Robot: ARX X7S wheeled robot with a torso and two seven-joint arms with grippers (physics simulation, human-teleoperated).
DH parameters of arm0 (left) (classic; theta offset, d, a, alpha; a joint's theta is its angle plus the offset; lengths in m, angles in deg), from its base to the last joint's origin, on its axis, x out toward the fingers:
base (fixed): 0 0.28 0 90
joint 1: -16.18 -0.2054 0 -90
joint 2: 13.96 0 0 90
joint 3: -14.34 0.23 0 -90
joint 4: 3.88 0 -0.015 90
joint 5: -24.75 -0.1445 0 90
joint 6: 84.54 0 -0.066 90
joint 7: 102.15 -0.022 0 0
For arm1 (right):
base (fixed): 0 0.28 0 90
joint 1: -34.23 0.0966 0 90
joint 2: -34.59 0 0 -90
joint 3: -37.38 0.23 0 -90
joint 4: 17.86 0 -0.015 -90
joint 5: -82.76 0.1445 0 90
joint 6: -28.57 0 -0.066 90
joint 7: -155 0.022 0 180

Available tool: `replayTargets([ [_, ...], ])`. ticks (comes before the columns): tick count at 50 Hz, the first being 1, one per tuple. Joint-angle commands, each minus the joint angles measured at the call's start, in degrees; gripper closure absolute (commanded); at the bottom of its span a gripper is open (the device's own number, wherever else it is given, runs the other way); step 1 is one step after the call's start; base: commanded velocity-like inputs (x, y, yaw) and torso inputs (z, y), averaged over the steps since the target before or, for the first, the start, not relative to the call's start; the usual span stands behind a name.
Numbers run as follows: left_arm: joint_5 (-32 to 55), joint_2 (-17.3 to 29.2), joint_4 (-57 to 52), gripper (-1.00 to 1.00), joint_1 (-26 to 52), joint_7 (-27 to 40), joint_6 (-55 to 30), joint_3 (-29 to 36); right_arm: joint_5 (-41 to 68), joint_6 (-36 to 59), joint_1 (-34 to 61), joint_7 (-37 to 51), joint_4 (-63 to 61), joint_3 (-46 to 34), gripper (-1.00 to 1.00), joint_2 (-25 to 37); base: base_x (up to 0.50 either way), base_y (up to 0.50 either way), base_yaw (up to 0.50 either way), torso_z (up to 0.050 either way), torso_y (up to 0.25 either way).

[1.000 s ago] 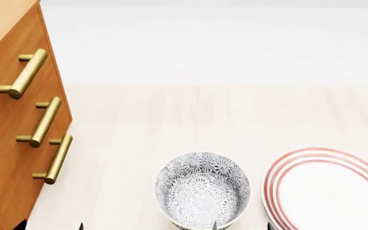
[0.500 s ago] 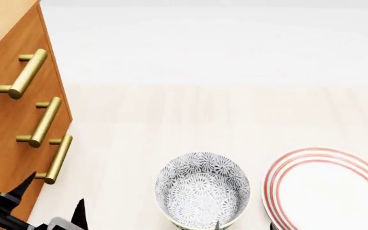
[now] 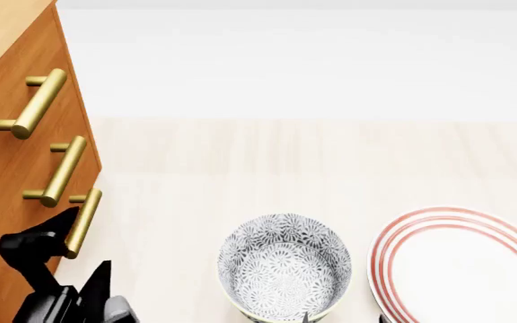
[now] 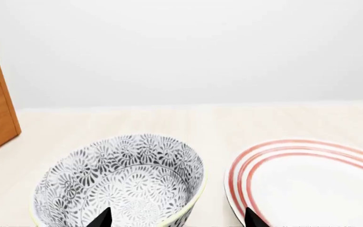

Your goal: Open the top drawer of the cabinet.

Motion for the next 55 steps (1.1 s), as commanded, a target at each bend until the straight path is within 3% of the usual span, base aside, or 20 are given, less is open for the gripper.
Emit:
replayTargets([
  [1, -7.6, 1.6, -1.6, -1.00, 3.5, -7.2, -3.0, 2.3, -0.9, -0.2, -0.1, -1.0, 0.3, 0.9, -1.00, -0.9, 0.00, 0.00, 0.00, 0.000, 0.000],
  [28, -11.7, 7.2, -6.6, -1.00, 11.3, -17.3, -5.5, 1.8, -0.6, -0.3, 0.0, -0.4, 0.4, 0.1, -1.00, -0.4, 0.00, 0.00, 0.00, 0.000, 0.000],
  [55, -7.2, 5.3, -2.9, -1.00, 18.5, -16.1, -3.0, -2.2, 0.0, -0.5, 0.3, 0.3, 0.6, -0.5, -1.00, 0.1, 0.00, 0.00, 0.00, 0.000, 0.000],
])
